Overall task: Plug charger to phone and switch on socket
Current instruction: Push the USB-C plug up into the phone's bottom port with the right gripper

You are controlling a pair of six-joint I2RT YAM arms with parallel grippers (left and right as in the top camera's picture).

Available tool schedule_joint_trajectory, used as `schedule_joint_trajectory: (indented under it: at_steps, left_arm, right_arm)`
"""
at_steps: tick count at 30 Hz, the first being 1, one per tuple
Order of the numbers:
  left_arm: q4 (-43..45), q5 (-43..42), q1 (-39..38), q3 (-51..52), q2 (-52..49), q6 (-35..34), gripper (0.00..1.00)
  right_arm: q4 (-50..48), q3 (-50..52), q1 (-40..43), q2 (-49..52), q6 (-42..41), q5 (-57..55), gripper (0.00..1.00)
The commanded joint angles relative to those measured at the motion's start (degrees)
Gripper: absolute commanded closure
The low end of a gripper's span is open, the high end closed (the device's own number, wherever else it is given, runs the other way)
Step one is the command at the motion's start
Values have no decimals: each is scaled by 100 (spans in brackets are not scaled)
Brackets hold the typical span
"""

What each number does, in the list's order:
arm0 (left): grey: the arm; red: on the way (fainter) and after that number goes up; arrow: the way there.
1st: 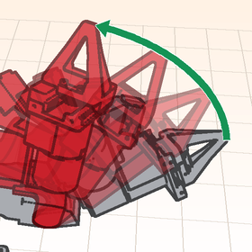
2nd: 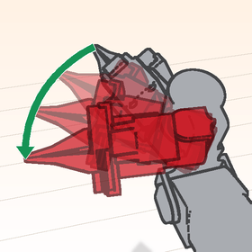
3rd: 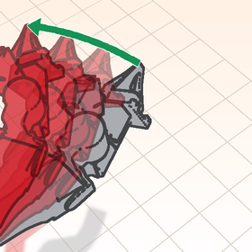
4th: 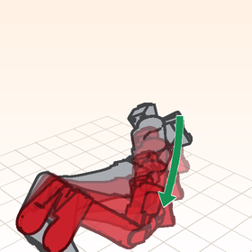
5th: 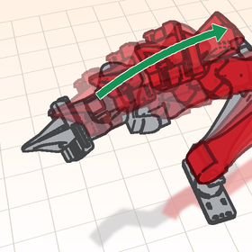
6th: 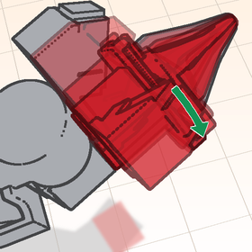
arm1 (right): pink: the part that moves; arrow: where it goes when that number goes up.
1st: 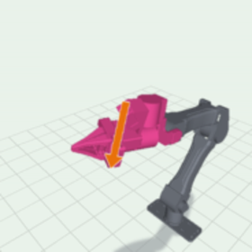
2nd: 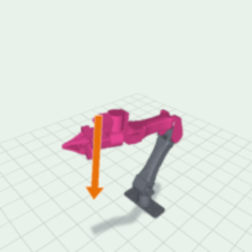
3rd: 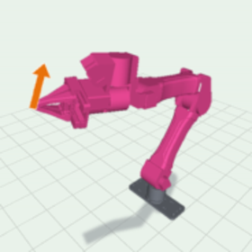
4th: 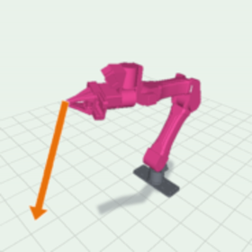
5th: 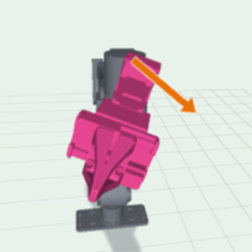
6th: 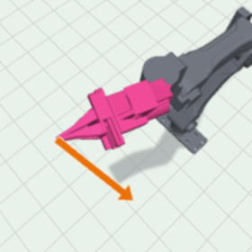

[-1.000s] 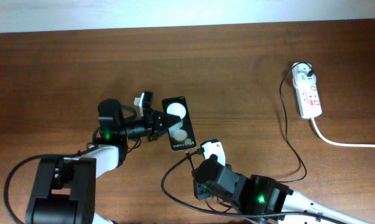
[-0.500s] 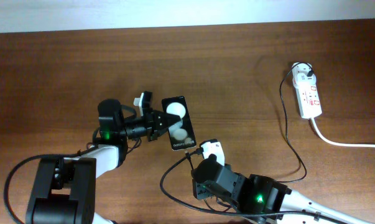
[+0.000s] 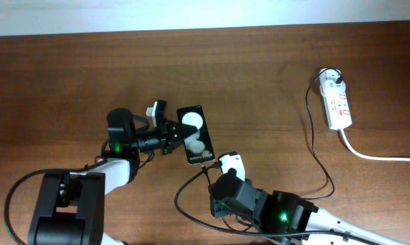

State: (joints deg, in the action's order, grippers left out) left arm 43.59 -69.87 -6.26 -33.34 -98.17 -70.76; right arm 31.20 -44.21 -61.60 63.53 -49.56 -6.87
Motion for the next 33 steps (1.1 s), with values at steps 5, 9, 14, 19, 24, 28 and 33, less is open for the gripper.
schedule_joint_trajectory:
  at_steps: [5, 9, 14, 19, 24, 28, 33]
  left_arm:
    - [52, -153, -13, -120, -17, 144, 100]
    - [55, -26, -7, -120, -17, 199, 100]
    - [52, 24, -9, -120, -17, 229, 100]
    - [50, 20, -9, -120, -17, 361, 100]
    - [52, -50, -9, -120, -17, 361, 100]
    - [52, -83, -9, -120, -17, 352, 100]
    - [50, -83, -9, -120, -17, 350, 100]
  right_arm:
    - [-170, 28, -31, 72, -24, -136, 96]
    - [-66, 28, -31, 72, -24, -133, 96]
    - [4, 28, -31, 72, -24, -136, 96]
    - [2, 28, -31, 72, -24, -160, 96]
    - [2, 28, -31, 72, -24, -286, 96]
    - [-17, 28, -26, 72, -26, -282, 96]
    - [-22, 28, -26, 72, -26, -282, 96]
